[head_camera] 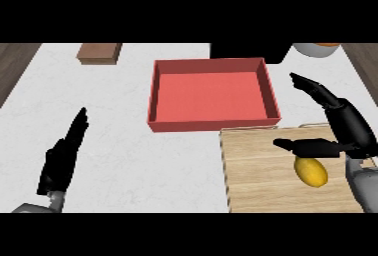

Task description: Pick the lemon from the tray and place it in the cardboard box

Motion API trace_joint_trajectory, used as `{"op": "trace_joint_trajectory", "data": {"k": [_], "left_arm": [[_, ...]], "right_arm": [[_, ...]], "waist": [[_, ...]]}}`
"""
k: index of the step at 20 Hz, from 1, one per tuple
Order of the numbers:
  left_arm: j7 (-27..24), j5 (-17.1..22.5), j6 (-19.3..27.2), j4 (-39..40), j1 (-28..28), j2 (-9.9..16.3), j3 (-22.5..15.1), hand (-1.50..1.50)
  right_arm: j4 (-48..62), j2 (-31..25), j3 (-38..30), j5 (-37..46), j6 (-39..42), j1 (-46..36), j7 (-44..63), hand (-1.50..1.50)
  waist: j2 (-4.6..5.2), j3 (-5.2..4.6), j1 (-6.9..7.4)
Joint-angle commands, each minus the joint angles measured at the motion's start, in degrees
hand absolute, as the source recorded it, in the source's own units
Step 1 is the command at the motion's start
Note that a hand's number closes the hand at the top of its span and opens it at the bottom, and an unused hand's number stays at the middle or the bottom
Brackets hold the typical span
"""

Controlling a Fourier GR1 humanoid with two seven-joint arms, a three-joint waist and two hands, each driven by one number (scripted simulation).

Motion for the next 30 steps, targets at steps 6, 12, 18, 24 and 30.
{"op": "trace_joint_trajectory", "data": {"k": [6,12,18,24,30], "left_arm": [[-1.0,-1.1,-3.8,-0.3,1.0,0.9,3.8,0.0],[0.4,-2.5,-1.5,-0.9,0.9,0.7,3.1,0.0],[0.1,-1.8,-2.7,-0.7,1.6,0.8,3.6,0.0],[-0.1,-3.4,-2.3,0.7,-0.3,-1.1,3.4,0.0],[1.4,-2.9,-4.6,-5.4,4.3,-0.2,5.7,0.0]], "right_arm": [[8.7,-2.0,-5.2,5.5,-0.4,2.0,-15.9,-1.5],[0.2,-19.6,-2.2,16.5,6.4,1.6,-5.0,-1.5],[-5.1,-28.6,6.1,23.1,20.2,1.5,6.5,-1.5],[-13.6,-27.3,11.5,23.2,31.9,-0.4,19.7,-1.5],[-18.0,-20.8,13.0,29.3,31.0,5.9,27.6,-1.5]], "waist": [[0.48,0.19,0.19],[0.16,0.01,-0.56],[0.17,-0.11,0.02],[0.32,0.06,-0.06],[0.25,0.18,-0.03]]}}
